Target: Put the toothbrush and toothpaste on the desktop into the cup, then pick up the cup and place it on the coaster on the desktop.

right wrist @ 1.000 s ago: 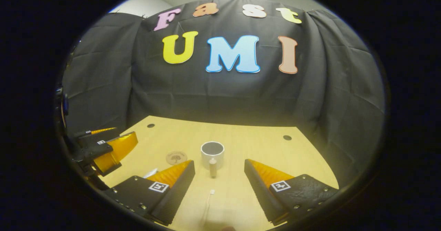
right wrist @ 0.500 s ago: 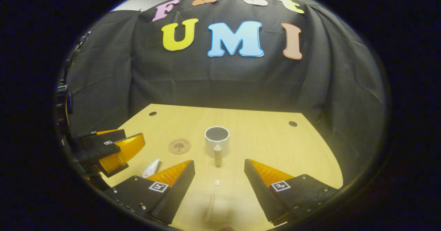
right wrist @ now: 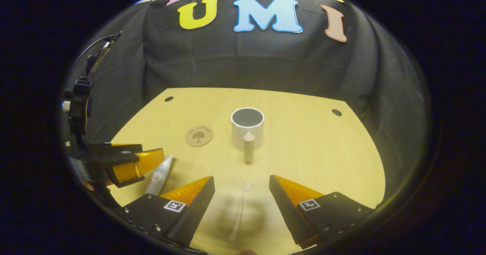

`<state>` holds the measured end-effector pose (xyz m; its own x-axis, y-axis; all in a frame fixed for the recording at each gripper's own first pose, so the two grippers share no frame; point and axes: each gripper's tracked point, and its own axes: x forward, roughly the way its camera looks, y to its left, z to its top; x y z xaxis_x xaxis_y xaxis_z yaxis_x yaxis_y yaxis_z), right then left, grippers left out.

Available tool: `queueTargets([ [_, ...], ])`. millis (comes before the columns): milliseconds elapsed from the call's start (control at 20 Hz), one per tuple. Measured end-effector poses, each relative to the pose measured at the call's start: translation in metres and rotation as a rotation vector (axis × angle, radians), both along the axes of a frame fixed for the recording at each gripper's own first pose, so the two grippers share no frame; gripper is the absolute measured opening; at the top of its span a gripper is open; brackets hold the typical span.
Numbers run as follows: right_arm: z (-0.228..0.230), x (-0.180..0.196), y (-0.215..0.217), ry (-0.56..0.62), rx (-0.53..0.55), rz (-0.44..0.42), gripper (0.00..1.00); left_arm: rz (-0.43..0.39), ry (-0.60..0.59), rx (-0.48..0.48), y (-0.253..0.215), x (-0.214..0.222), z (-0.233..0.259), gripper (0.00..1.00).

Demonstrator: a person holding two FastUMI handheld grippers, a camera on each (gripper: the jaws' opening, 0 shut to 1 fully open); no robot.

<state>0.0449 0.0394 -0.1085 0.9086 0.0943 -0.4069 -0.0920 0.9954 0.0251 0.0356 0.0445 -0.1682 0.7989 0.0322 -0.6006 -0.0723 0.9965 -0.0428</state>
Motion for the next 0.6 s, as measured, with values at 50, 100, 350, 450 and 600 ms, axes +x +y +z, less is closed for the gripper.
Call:
queueTargets([
  [50,-0.004,0.000,0.000,0.024,0.002,-0.001,0.92,0.000,0.030,0.006,0.003,0.002,-0.006,0.94],
  [100,-0.007,0.000,0.000,0.047,0.009,-0.003,0.92,-0.001,0.057,0.012,0.005,0.003,-0.013,0.92],
  [350,-0.040,0.010,0.006,0.192,0.022,-0.005,0.93,-0.031,0.218,0.027,0.012,0.000,-0.043,0.92],
  [450,-0.057,0.000,0.010,0.306,0.030,0.016,0.94,-0.041,0.281,0.026,0.016,-0.004,-0.055,0.93],
  [600,-0.070,-0.008,0.010,0.393,0.030,0.013,0.96,-0.044,0.344,0.026,0.017,-0.004,-0.073,0.93],
])
